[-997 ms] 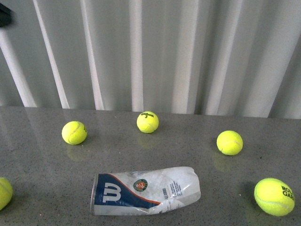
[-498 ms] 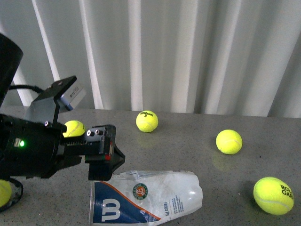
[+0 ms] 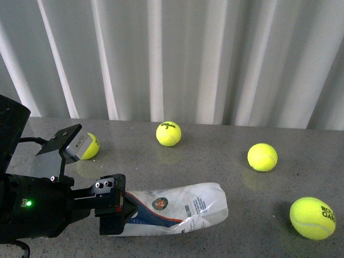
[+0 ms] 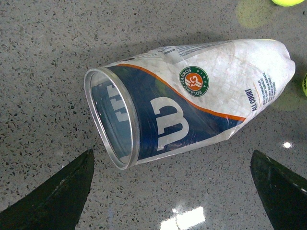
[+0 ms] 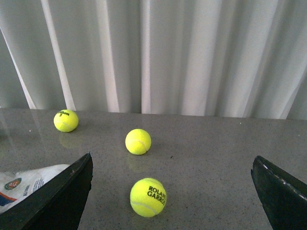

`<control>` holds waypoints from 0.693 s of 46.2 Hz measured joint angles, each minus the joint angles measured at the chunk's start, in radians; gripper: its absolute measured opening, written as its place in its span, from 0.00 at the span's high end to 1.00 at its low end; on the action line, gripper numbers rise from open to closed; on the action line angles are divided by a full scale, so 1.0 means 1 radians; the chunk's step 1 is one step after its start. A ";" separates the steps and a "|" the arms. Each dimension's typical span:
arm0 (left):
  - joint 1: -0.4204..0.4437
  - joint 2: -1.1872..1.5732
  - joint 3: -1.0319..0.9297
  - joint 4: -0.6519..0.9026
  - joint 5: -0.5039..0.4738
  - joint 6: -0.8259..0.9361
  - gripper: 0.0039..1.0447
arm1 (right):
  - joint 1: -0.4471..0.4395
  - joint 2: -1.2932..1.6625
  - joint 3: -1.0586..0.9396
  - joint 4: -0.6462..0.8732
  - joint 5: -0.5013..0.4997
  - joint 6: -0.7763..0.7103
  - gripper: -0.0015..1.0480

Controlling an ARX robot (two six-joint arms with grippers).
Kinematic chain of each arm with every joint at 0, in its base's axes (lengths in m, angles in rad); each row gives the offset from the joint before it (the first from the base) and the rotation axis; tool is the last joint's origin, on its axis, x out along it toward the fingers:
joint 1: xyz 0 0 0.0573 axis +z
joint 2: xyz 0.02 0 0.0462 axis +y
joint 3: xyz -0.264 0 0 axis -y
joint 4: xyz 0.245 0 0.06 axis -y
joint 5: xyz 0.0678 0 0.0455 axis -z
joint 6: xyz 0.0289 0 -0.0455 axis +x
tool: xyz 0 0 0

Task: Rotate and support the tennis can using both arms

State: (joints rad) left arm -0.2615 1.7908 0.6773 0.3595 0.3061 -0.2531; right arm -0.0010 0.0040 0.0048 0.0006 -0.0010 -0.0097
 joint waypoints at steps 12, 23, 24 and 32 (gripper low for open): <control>-0.030 0.085 0.001 0.083 0.005 -0.089 0.06 | 0.000 0.000 0.000 0.000 0.000 0.000 0.07; -0.053 0.130 0.005 0.148 0.037 -0.191 0.06 | 0.000 0.000 0.000 0.000 0.000 0.000 0.07; -0.055 0.134 0.006 0.153 0.037 -0.203 0.06 | 0.000 0.000 0.000 0.000 0.000 0.000 0.07; -0.060 0.167 0.016 0.185 0.042 -0.268 0.28 | 0.000 0.000 0.000 0.000 0.000 0.000 0.07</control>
State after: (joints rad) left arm -0.3210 1.9583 0.6930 0.5449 0.3477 -0.5209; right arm -0.0010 0.0040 0.0048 0.0006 -0.0010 -0.0097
